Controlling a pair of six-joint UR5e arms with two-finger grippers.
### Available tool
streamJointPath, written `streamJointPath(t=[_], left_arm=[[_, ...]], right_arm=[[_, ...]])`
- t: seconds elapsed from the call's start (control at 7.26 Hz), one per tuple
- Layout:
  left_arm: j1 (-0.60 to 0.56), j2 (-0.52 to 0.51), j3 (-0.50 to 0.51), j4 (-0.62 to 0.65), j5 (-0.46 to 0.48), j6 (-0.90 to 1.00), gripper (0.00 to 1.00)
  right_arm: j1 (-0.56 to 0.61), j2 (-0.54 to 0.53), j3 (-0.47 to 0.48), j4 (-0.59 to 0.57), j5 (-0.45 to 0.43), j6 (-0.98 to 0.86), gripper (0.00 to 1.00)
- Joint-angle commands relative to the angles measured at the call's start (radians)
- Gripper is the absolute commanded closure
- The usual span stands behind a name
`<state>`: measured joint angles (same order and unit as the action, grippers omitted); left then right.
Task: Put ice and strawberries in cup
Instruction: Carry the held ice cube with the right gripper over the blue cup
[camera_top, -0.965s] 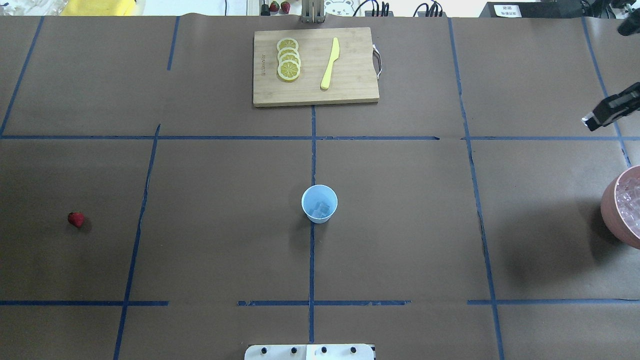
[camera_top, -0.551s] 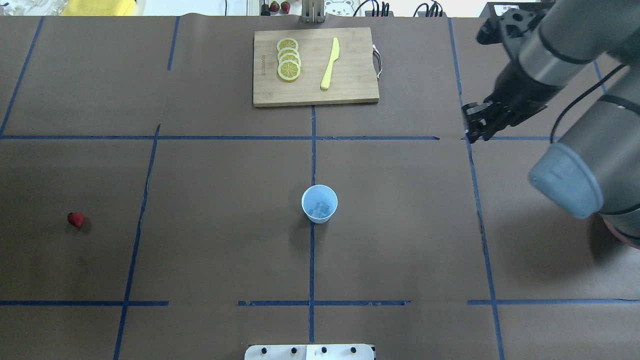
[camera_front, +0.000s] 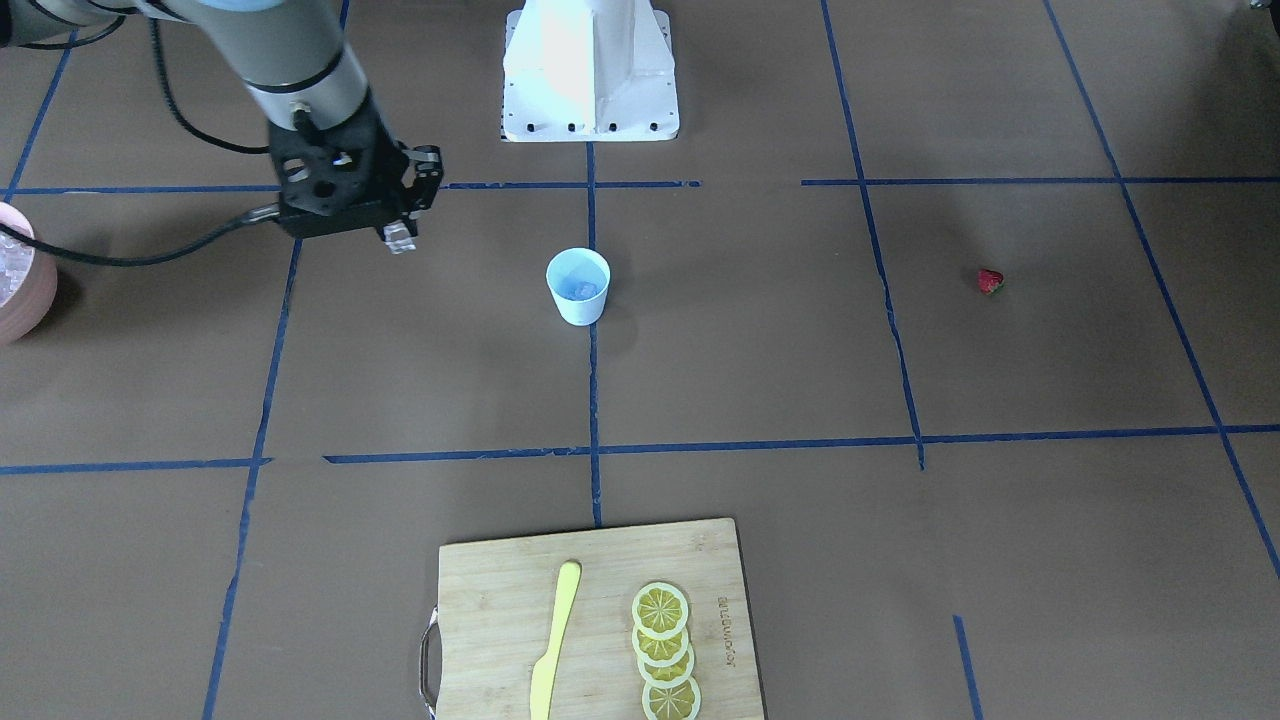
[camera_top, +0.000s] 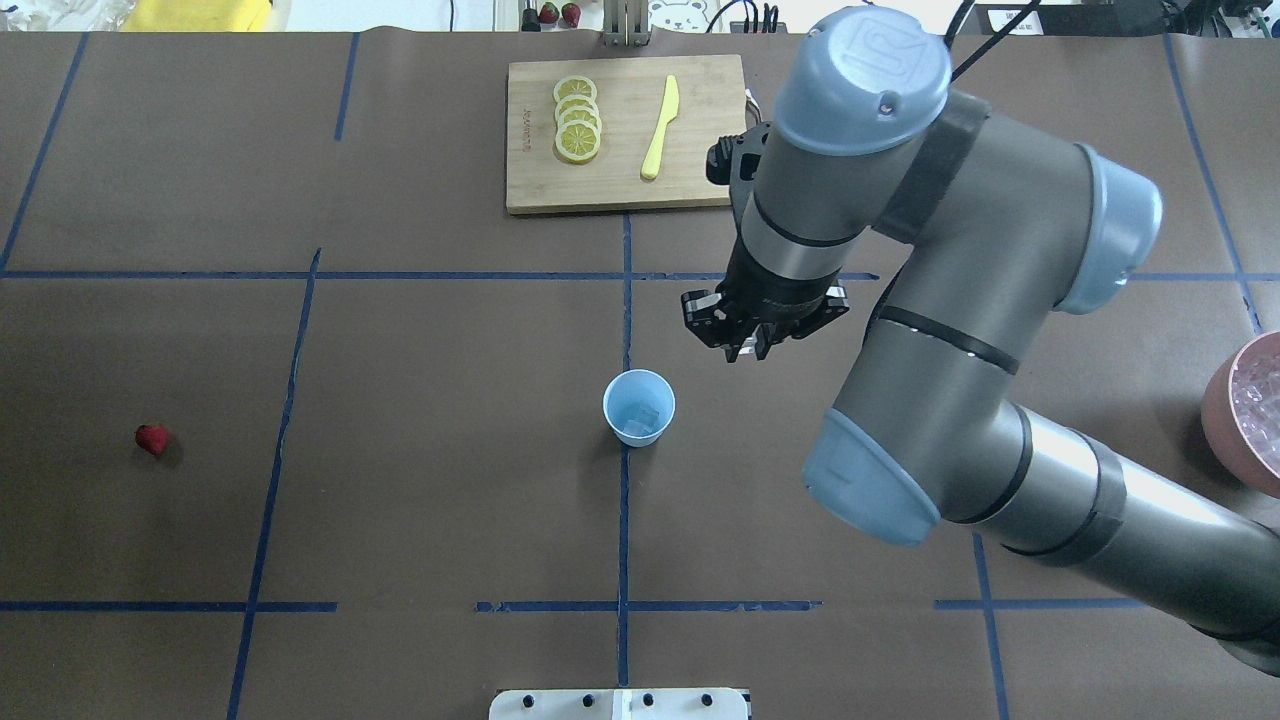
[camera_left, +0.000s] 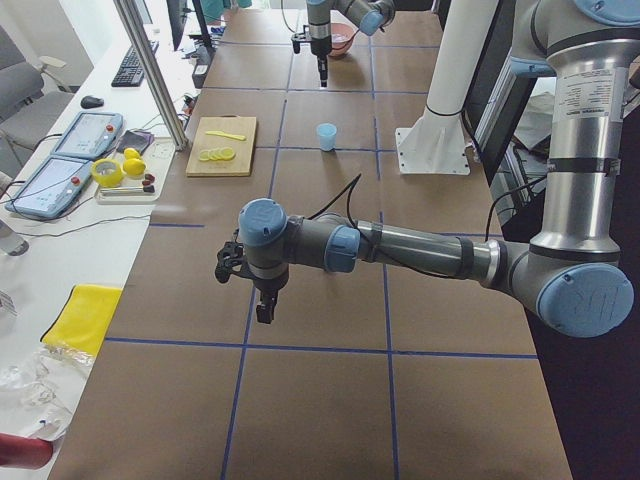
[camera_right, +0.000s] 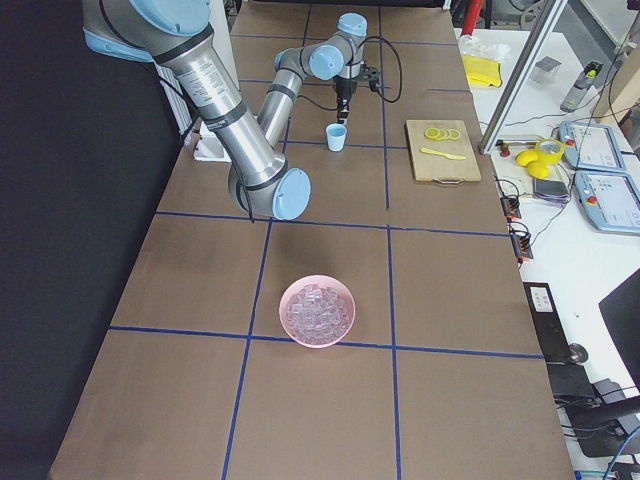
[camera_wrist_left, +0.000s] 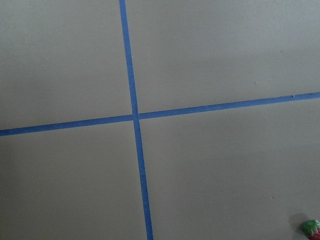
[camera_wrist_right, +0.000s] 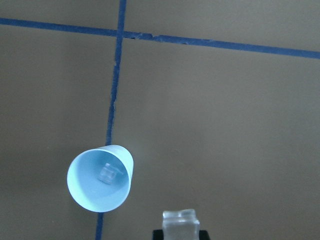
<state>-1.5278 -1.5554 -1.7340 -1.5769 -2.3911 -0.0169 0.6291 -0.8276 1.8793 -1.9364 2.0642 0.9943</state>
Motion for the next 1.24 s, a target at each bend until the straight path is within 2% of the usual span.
streamJointPath(t=[0.0,0.28,0.41,0.83,0.96,1.1], left_arm=[[0.0,0.0,0.001,0.0,0.001,0.0,0.0],[0.0,0.0,0.002,0.0,0.001,0.0,0.0],[0.0,0.0,0.001,0.0,0.001,0.0,0.0],[0.002,-0.003,0.004,0.0,0.001,0.0,0.0],[0.002,-0.003,0.004,0.0,0.003,0.0,0.0],[0.002,-0.003,0.004,0.0,0.001,0.0,0.0]], right_arm=[[-0.077,0.076,-0.133,0.073,-0.065,0.084,1.0],[-0.098,0.142,-0.236,0.079,-0.076,0.11,1.0],[-0.117,0.139,-0.256,0.114,-0.094,0.118,1.0],[-0.131,0.134,-0.262,0.114,-0.099,0.119,0.97],[-0.132,0.131,-0.264,0.114,-0.099,0.119,0.89],[-0.131,0.131,-0.266,0.112,-0.099,0.119,0.59]])
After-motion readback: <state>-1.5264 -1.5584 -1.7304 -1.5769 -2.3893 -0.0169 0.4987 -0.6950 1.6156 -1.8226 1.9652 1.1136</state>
